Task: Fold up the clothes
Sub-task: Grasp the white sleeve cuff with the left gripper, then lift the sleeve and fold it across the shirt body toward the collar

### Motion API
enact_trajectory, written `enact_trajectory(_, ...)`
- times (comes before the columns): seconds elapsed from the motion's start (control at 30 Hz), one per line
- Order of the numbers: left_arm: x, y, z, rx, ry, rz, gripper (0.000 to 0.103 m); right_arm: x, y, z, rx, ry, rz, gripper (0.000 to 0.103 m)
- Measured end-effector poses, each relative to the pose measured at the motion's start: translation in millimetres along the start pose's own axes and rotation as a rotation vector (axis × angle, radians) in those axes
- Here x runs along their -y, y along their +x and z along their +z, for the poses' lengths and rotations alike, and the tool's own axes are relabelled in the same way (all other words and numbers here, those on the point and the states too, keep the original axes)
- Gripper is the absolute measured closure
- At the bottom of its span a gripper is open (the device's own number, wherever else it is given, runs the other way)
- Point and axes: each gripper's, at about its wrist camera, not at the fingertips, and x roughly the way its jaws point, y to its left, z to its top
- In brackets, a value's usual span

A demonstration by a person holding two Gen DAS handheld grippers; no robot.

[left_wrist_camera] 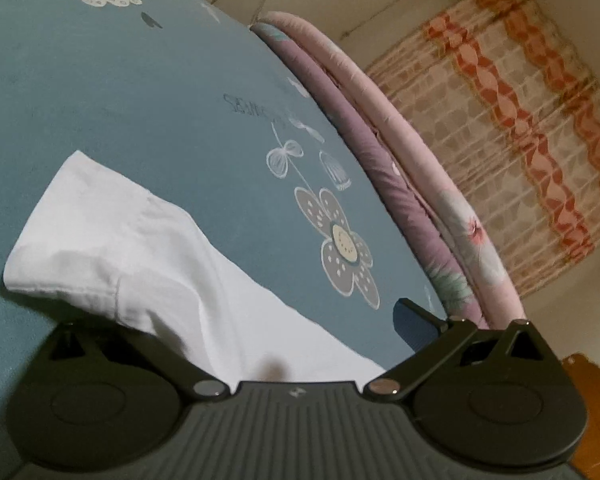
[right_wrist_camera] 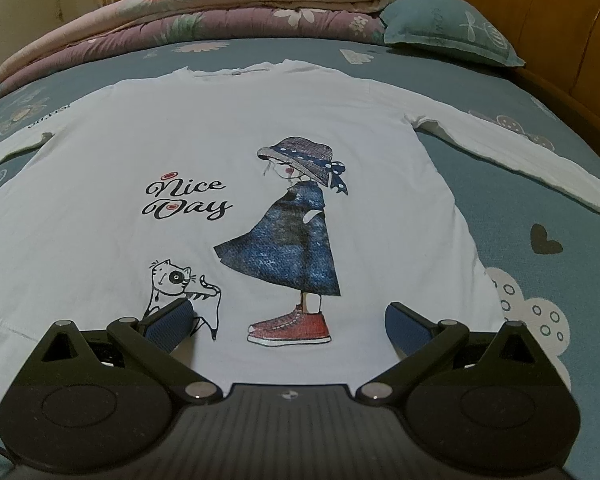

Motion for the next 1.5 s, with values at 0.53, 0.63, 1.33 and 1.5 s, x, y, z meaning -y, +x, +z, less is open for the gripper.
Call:
enact_trajectory(0.53, 114.3, -5.6, -13.0, -0.248, 0.292, -0.033, 0.001, -36.7, -22.6, 31.1, -0.074, -0.238, 0.169, 0.000)
enact_trajectory(0.63, 132.1, -2.6, -15.9, -0.286, 0.320, -0.028, 0.001, -47.0, -29.2, 32.4, -0.063, -0.286, 0.206, 0.000)
enact_trajectory(1.33, 221.0, 2.5, -54.3, -0.306, 0.363, -0.104, 0.001, -23.8, -37.2, 21.4, -0.071, -0.296, 0.255, 0.000)
enact_trajectory(1.5, 244.7, 9.4, -71.3, -0.311, 0.364, -0.121, 0.001, -4.9, -37.2, 20.9, -0.069, -0.279, 0.255, 0.000)
